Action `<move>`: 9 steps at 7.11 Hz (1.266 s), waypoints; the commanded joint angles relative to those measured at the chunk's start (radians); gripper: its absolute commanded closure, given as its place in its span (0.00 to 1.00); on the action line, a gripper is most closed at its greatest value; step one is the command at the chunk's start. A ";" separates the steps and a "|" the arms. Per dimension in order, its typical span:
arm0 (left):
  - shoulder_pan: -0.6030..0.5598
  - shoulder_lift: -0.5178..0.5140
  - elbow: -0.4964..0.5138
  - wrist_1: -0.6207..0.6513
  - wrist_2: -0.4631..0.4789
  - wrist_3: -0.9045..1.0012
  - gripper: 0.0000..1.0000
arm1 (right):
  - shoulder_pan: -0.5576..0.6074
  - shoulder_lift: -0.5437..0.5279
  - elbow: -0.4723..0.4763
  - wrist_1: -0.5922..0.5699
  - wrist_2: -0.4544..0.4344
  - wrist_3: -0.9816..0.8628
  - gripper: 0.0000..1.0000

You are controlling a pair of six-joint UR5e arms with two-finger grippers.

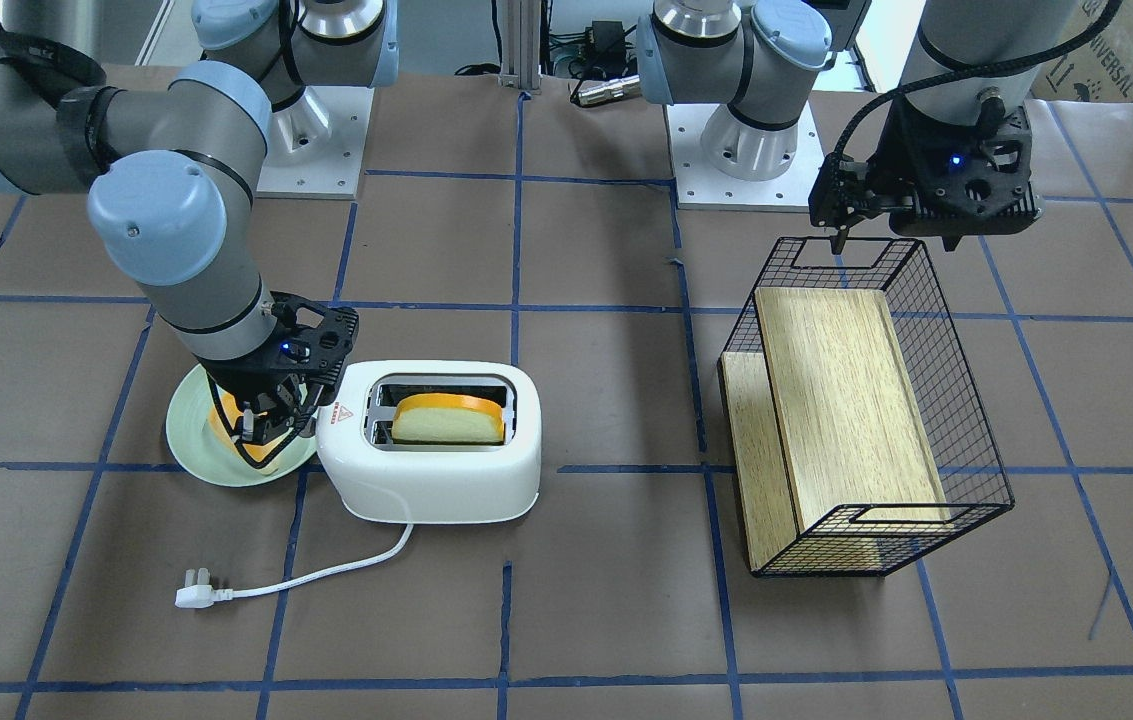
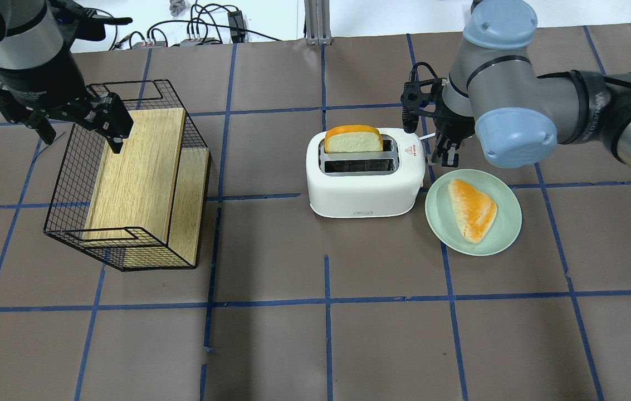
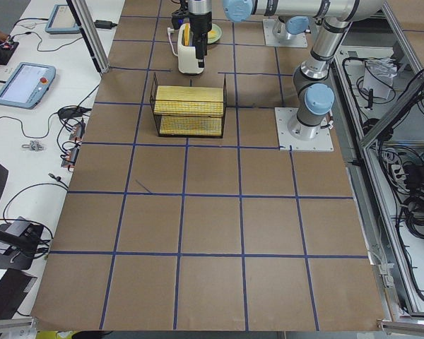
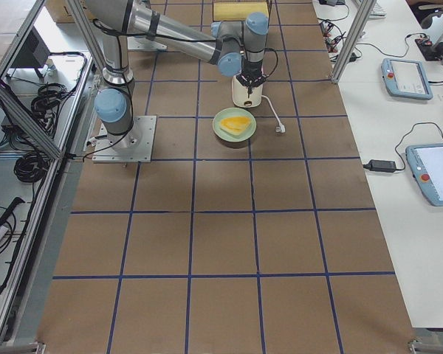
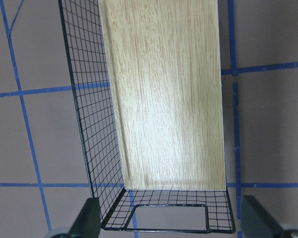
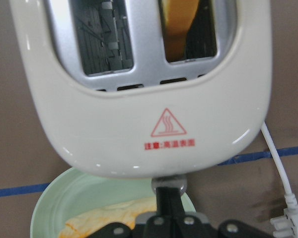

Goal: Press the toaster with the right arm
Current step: 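Press the toaster lever down with the right gripper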

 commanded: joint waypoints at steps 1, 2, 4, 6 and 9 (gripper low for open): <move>0.000 0.000 0.000 0.000 0.000 0.000 0.00 | 0.000 0.012 0.000 -0.004 0.002 -0.005 0.91; 0.000 0.000 0.000 0.000 0.000 -0.001 0.00 | 0.000 0.017 0.001 -0.004 0.002 -0.005 0.91; 0.000 0.000 0.000 0.000 0.000 0.000 0.00 | 0.000 0.023 0.000 -0.005 0.000 -0.006 0.91; 0.000 0.000 0.000 0.000 0.000 -0.001 0.00 | -0.004 0.021 -0.012 -0.005 0.000 -0.008 0.90; 0.000 0.000 0.000 0.000 0.000 -0.001 0.00 | -0.005 0.023 0.006 -0.007 -0.001 -0.026 0.90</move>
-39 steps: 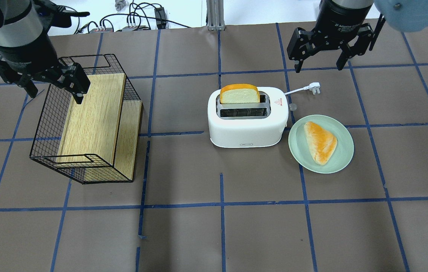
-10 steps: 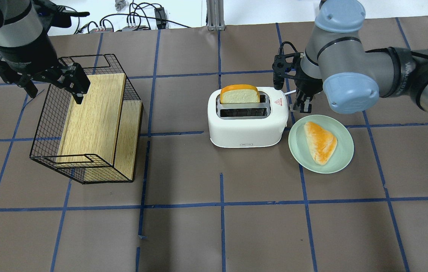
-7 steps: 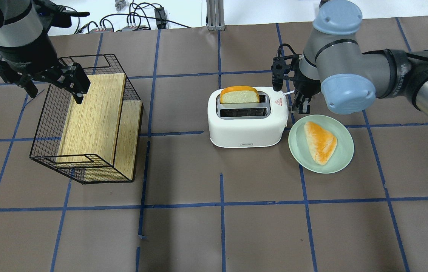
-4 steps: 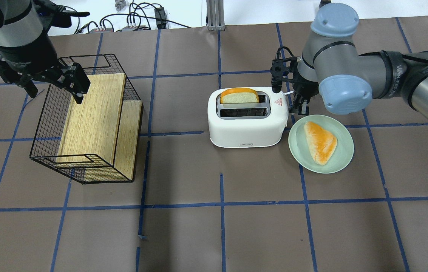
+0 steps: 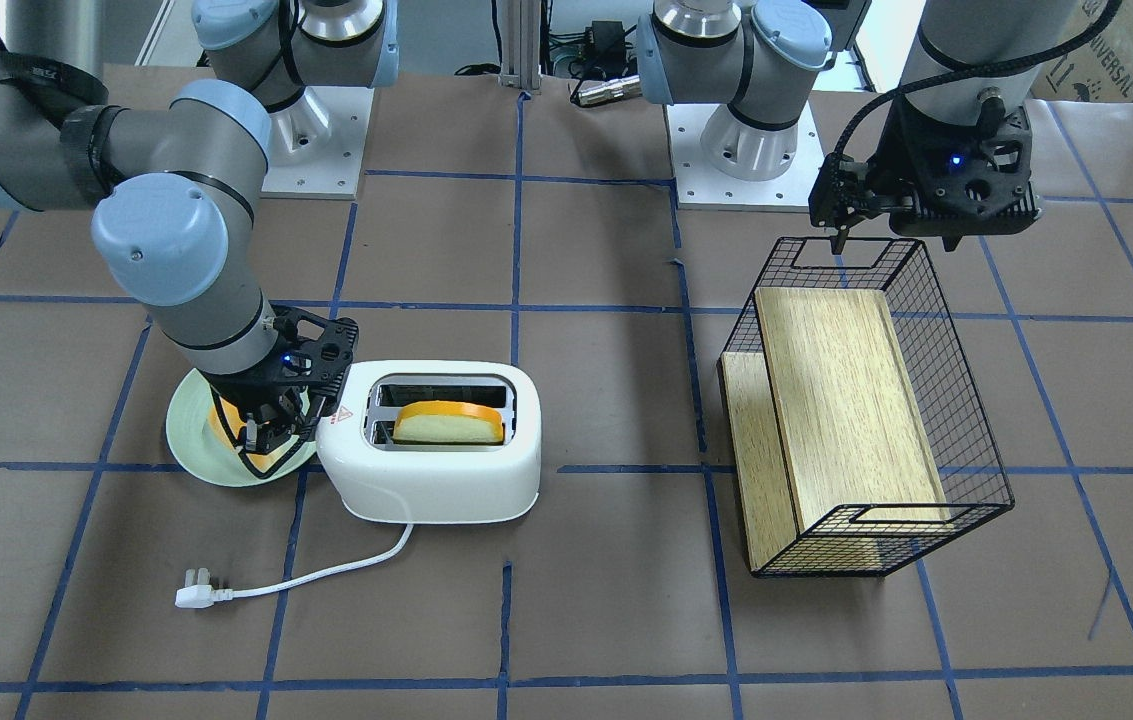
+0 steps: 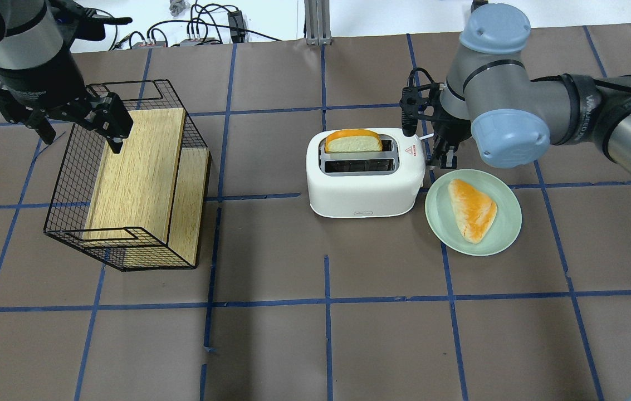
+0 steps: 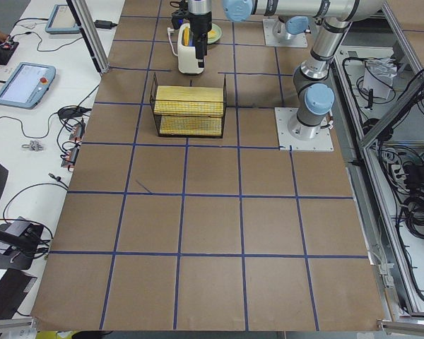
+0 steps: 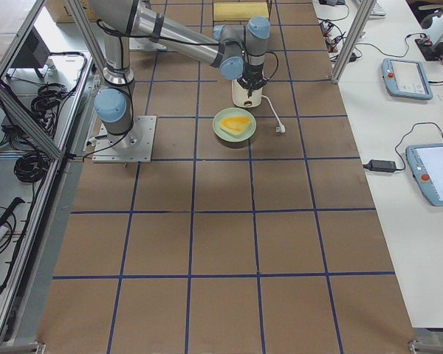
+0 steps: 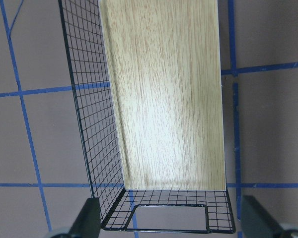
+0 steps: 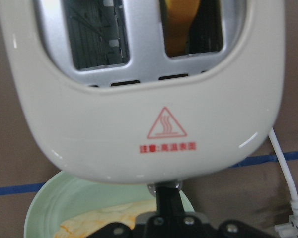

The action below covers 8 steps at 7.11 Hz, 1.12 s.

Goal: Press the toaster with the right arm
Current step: 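Lift the right gripper up away from the toaster lever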

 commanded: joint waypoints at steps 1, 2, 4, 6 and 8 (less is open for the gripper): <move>0.000 0.000 0.000 0.000 0.000 0.000 0.00 | 0.000 0.003 0.007 -0.015 0.001 -0.005 0.90; 0.000 0.000 0.000 0.000 0.000 0.000 0.00 | 0.001 0.003 0.013 -0.018 -0.001 -0.003 0.90; 0.000 0.000 0.000 0.000 0.000 -0.001 0.00 | 0.001 0.007 0.050 -0.064 -0.001 -0.003 0.89; 0.000 0.000 0.000 0.000 0.000 0.000 0.00 | 0.001 0.020 0.055 -0.105 0.001 0.002 0.89; 0.000 0.000 0.000 0.000 0.000 0.000 0.00 | 0.001 0.018 0.047 -0.105 0.003 0.006 0.89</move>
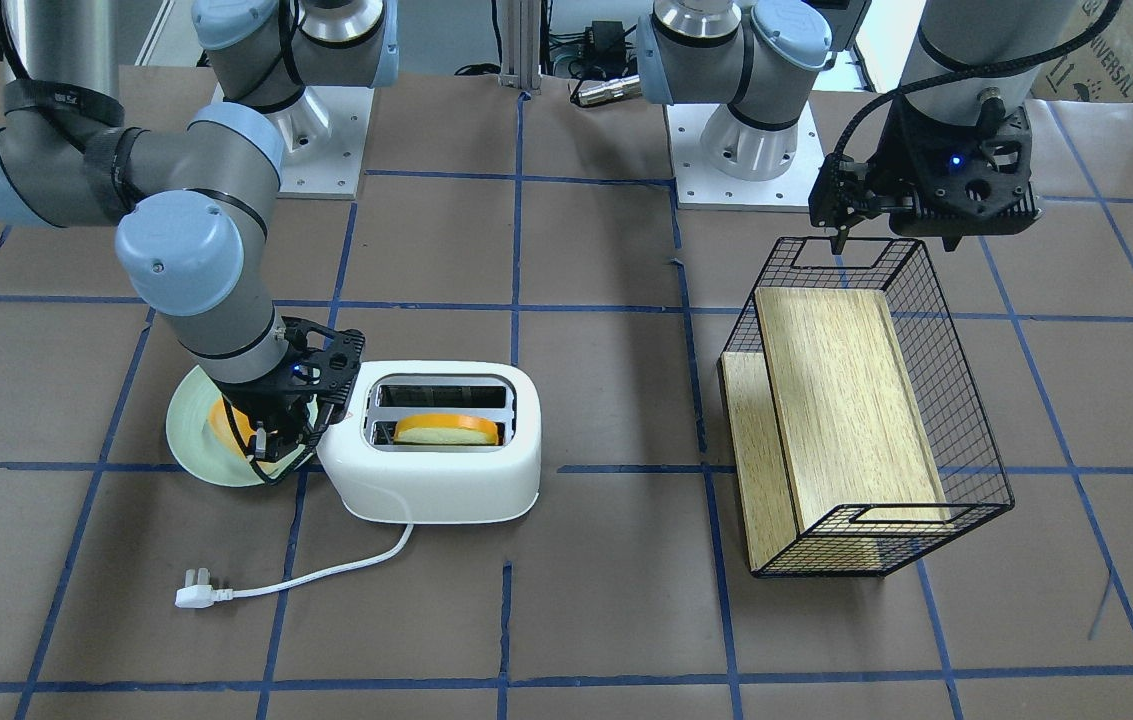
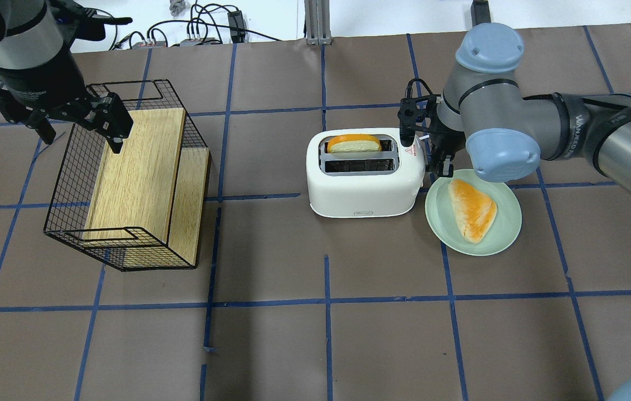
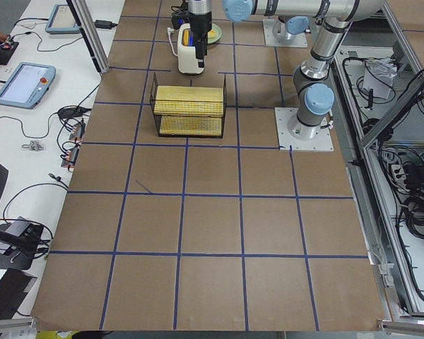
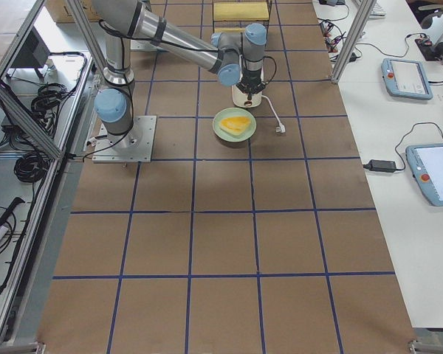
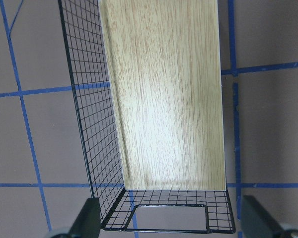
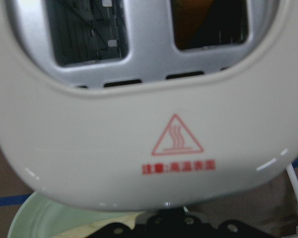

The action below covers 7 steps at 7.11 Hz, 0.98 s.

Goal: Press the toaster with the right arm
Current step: 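Lift the right gripper up away from the toaster lever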

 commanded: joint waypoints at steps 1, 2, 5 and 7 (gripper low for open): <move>0.000 0.000 0.000 -0.002 0.000 0.001 0.00 | 0.002 -0.024 -0.022 0.016 -0.011 0.031 0.89; 0.000 0.000 0.000 0.000 0.000 0.001 0.00 | 0.000 -0.083 -0.054 0.099 -0.010 0.047 0.89; 0.000 0.000 0.000 0.000 0.000 0.001 0.00 | -0.008 -0.127 -0.245 0.379 -0.002 0.414 0.89; 0.000 0.000 0.000 0.000 0.000 0.001 0.00 | -0.008 -0.165 -0.261 0.426 -0.005 0.878 0.86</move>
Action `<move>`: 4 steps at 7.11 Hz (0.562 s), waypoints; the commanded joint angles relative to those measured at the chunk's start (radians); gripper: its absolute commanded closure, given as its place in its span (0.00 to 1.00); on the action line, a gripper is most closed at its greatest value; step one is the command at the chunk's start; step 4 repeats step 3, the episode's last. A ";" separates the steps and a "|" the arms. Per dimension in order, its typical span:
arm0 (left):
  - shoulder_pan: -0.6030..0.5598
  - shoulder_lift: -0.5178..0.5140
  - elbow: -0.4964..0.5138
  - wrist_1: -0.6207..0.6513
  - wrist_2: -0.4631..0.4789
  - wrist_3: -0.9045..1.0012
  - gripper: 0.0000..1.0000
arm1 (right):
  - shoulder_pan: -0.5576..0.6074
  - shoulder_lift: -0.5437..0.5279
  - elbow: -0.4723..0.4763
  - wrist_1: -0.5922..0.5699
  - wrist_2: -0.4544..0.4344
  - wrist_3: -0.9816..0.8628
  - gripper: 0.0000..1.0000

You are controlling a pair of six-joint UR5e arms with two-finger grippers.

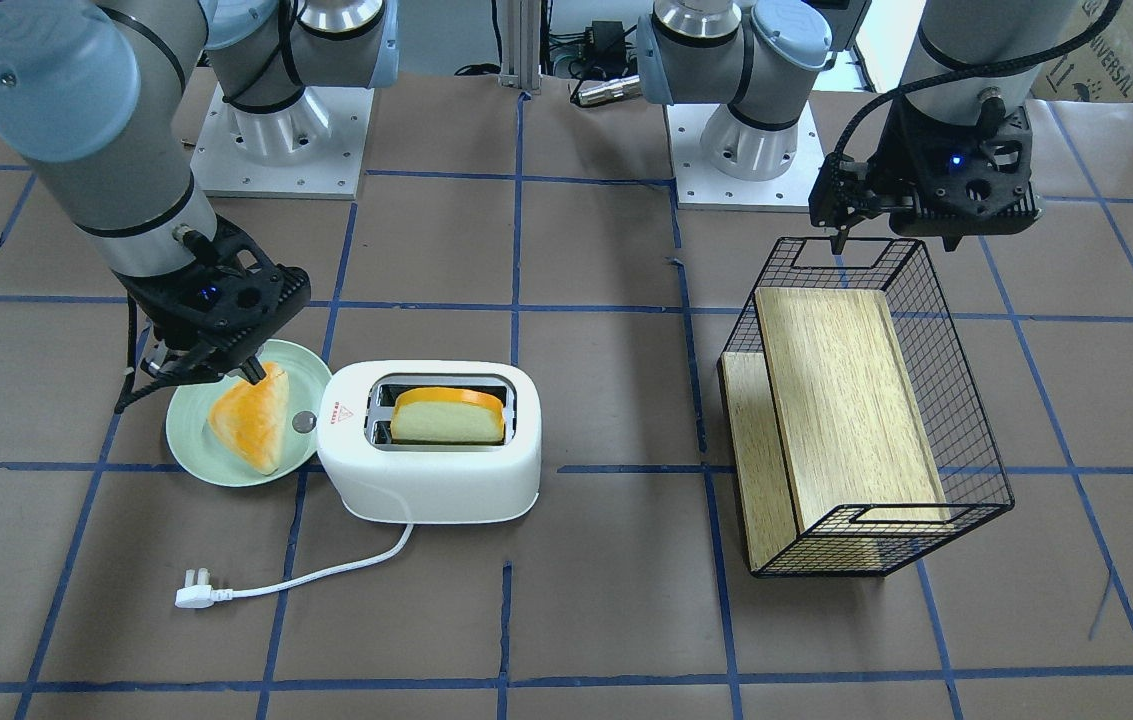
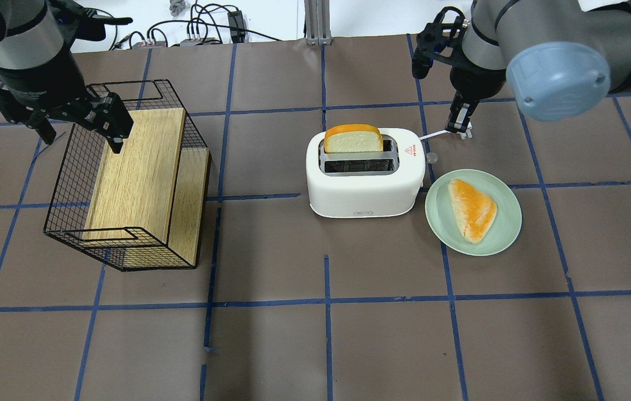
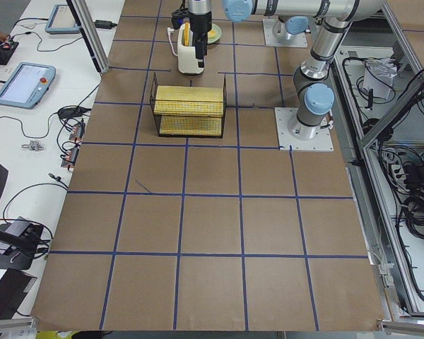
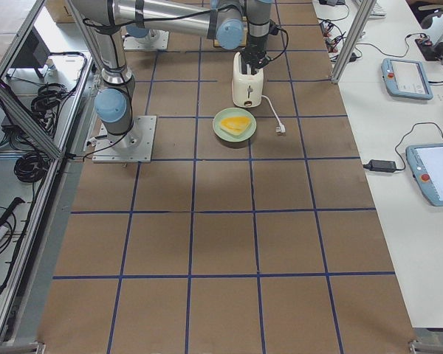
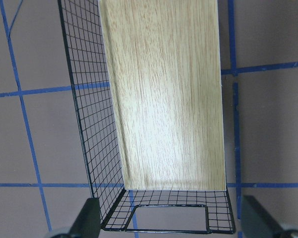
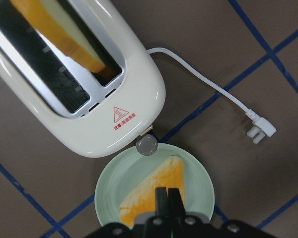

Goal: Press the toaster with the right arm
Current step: 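Lift the right gripper up away from the toaster lever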

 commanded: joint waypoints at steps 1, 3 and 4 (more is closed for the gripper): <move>0.000 0.000 0.000 0.000 0.000 0.000 0.00 | -0.004 -0.031 -0.017 0.084 0.002 0.433 0.82; 0.000 0.000 0.000 0.000 0.000 0.000 0.00 | -0.001 -0.055 -0.035 0.132 0.004 0.806 0.69; 0.000 0.000 0.000 0.000 0.000 0.000 0.00 | -0.001 -0.055 -0.035 0.132 0.004 0.806 0.69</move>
